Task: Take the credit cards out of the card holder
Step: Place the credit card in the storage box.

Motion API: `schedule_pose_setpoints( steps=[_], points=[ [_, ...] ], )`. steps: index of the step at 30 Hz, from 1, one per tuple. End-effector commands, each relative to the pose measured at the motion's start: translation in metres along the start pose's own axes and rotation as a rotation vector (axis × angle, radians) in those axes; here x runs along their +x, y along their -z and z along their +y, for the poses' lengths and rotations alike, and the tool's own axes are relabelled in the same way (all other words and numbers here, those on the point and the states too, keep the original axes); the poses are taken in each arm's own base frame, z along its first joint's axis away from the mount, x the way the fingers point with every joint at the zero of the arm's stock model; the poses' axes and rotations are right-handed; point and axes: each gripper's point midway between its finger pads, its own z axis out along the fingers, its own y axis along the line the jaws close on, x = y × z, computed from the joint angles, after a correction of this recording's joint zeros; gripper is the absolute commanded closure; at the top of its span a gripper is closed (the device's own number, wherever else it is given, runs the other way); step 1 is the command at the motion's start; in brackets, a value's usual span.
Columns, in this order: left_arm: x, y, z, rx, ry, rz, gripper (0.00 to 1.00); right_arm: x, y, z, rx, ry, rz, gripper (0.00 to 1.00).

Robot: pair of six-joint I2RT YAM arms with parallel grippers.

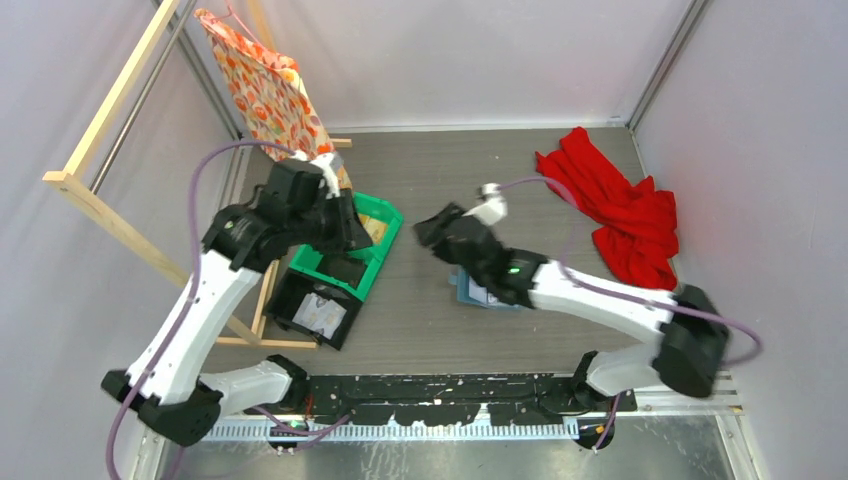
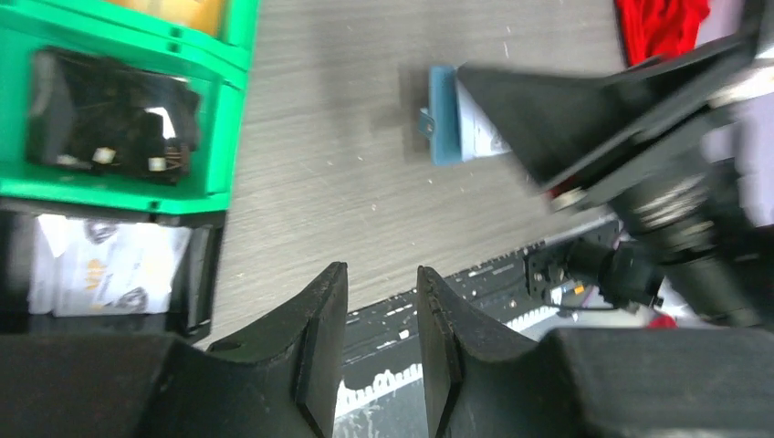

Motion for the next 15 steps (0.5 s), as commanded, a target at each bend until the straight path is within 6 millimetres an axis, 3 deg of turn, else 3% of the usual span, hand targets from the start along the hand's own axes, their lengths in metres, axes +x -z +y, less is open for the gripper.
schedule_pose_setpoints(
  steps=[1, 4, 7, 11, 15],
  points=[
    [0.011, -0.04, -0.05, 0.186, -0.029, 0.096, 0.65, -0.064, 0.041, -0.109, 0.256, 0.098, -0.1, 0.48],
    [0.029, -0.068, -0.086, 0.248, -0.074, 0.156, 0.66, -0.075, 0.069, -0.159, 0.35, 0.114, -0.05, 0.5],
    [0.054, -0.097, -0.128, 0.364, -0.082, 0.267, 0.64, -0.08, 0.089, -0.189, 0.408, 0.101, 0.008, 0.55],
    [0.078, -0.141, -0.161, 0.428, -0.081, 0.369, 0.64, -0.078, 0.102, -0.21, 0.438, 0.074, 0.046, 0.63],
    [0.094, -0.183, -0.18, 0.477, -0.006, 0.444, 0.65, -0.071, 0.101, -0.227, 0.474, 0.059, 0.096, 0.64]
  ],
)
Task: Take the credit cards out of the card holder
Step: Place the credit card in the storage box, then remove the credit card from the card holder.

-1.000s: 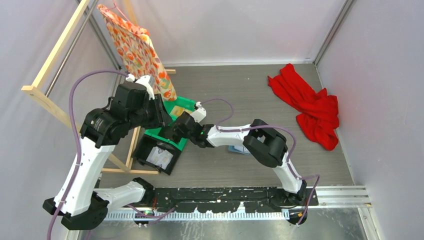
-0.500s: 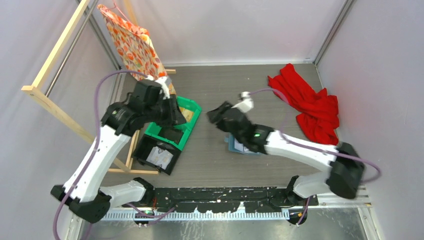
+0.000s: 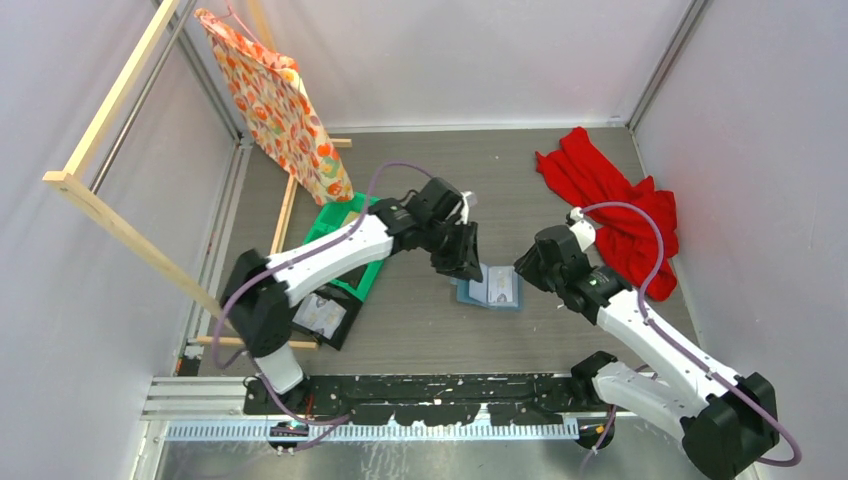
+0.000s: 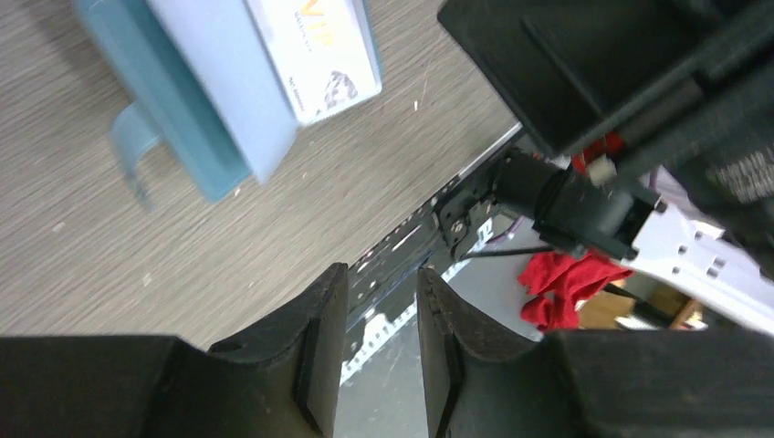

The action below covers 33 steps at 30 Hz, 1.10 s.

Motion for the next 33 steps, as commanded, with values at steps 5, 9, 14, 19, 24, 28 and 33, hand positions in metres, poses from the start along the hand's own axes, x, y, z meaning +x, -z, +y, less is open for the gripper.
schedule_pose_setpoints(
  steps=[5, 9, 14, 19, 24, 28, 33],
  points=[
    [-0.037, -0.066, -0.036, 0.216, 0.065, -0.022, 0.65, 0.019, -0.012, -0.006, -0.055, 0.013, 0.134, 0.67],
    [-0.032, -0.097, -0.014, 0.168, 0.101, 0.023, 0.66, 0.03, -0.022, 0.001, -0.089, 0.022, 0.227, 0.71],
    [-0.022, -0.12, 0.007, 0.172, 0.165, 0.061, 0.68, 0.031, -0.033, -0.002, -0.092, 0.002, 0.229, 0.76],
    [-0.014, -0.133, 0.03, 0.134, 0.185, 0.073, 0.67, 0.037, -0.046, -0.013, -0.067, -0.013, 0.25, 0.76],
    [-0.008, -0.135, 0.048, 0.075, 0.189, 0.056, 0.62, 0.045, -0.055, -0.027, -0.03, -0.018, 0.269, 0.77],
    [-0.005, -0.14, 0.056, 0.055, 0.192, 0.066, 0.58, 0.051, -0.059, -0.034, -0.014, -0.02, 0.279, 0.78],
    [-0.003, -0.146, 0.062, 0.043, 0.19, 0.062, 0.61, 0.053, -0.059, -0.038, -0.004, -0.024, 0.279, 0.78]
  ],
)
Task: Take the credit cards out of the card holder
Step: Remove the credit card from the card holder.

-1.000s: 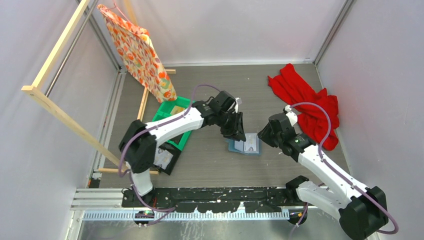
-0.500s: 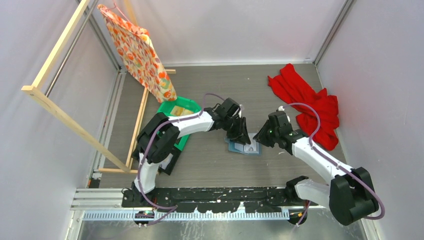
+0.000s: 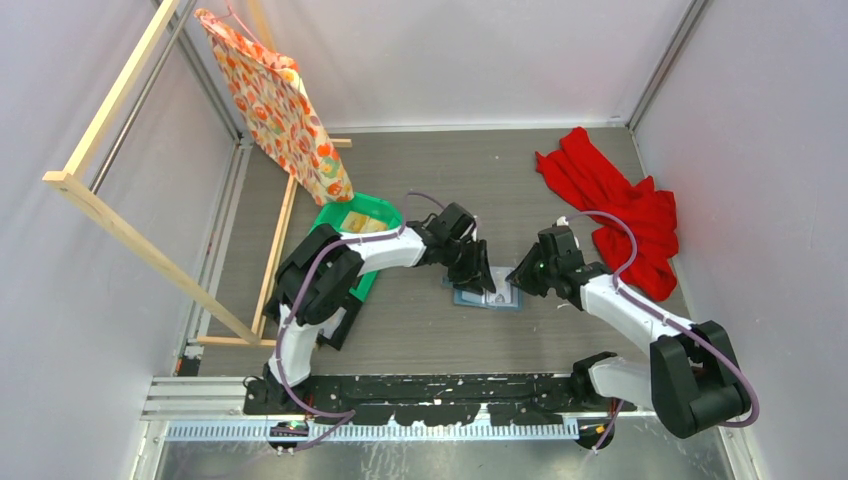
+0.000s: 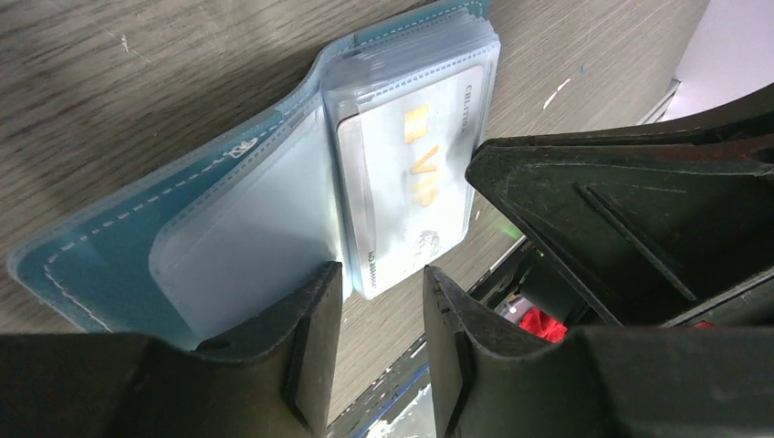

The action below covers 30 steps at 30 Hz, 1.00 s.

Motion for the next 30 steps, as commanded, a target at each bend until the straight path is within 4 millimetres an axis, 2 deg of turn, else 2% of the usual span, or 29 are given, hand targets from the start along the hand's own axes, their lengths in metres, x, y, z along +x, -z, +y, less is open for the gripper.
schedule_pose_setpoints(
  steps=[1, 3, 5, 12, 23, 30],
  points=[
    [-0.009, -0.006, 0.008, -0.003, -0.023, -0.04, 0.65, 0.005, -0.005, -0.012, 0.029, 0.011, 0.007, 0.78],
    [-0.01, -0.007, 0.009, 0.012, -0.013, -0.044, 0.71, 0.006, -0.006, -0.014, 0.033, 0.01, 0.009, 0.77],
    [-0.011, -0.007, 0.009, 0.033, -0.002, -0.048, 0.73, 0.007, -0.006, -0.015, 0.035, 0.01, 0.011, 0.78],
    [-0.015, -0.006, 0.009, 0.139, 0.022, -0.107, 0.7, 0.015, -0.012, -0.023, 0.038, -0.019, 0.026, 0.79],
    [-0.025, 0.0, 0.013, 0.203, 0.057, -0.192, 0.72, 0.026, -0.01, -0.025, 0.024, -0.033, 0.066, 0.79],
    [-0.031, 0.0, 0.014, 0.268, 0.085, -0.227, 0.82, 0.032, -0.006, -0.029, 0.028, -0.035, 0.077, 0.79]
  ],
)
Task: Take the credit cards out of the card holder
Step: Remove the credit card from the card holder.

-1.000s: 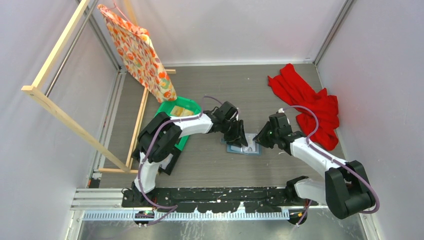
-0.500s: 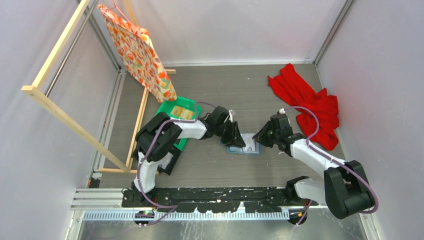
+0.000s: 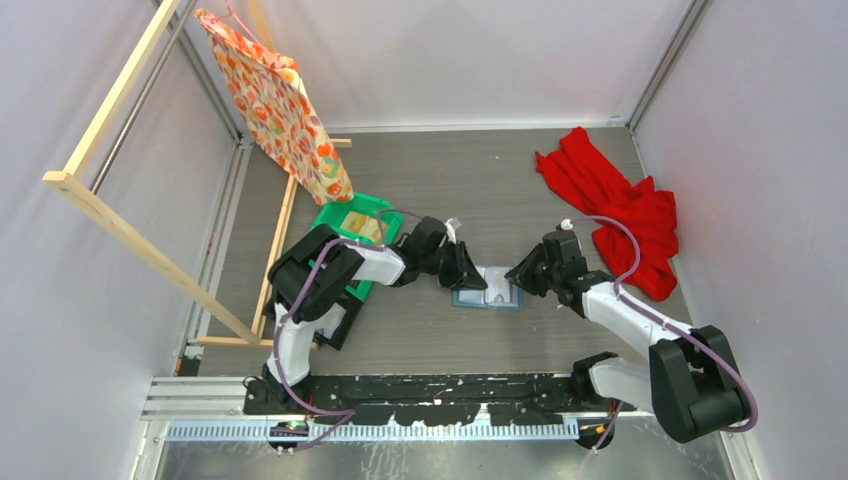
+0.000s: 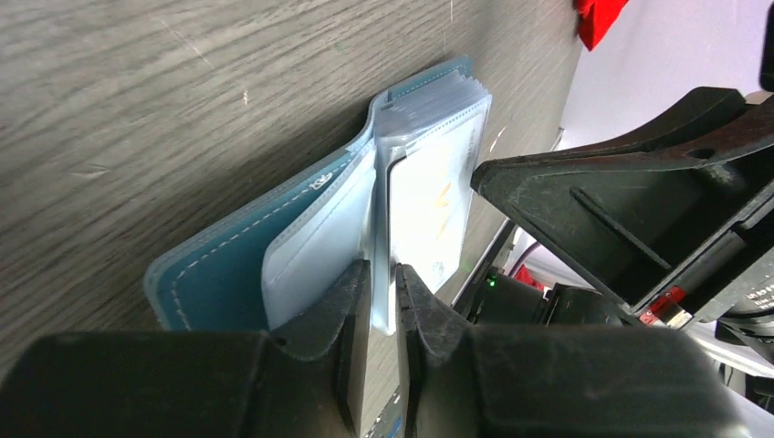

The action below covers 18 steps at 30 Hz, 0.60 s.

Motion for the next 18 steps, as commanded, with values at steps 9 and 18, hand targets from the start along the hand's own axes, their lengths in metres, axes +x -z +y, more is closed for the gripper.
schedule_pose_setpoints(
  steps=[9, 18],
  points=[
    [-0.018, 0.002, -0.007, 0.05, -0.019, -0.075, 0.69, 0.041, 0.001, -0.04, 0.103, -0.017, 0.133, 0.79],
    [-0.019, 0.001, -0.006, 0.057, -0.005, -0.088, 0.74, 0.047, 0.0, -0.041, 0.095, -0.031, 0.151, 0.79]
  ],
)
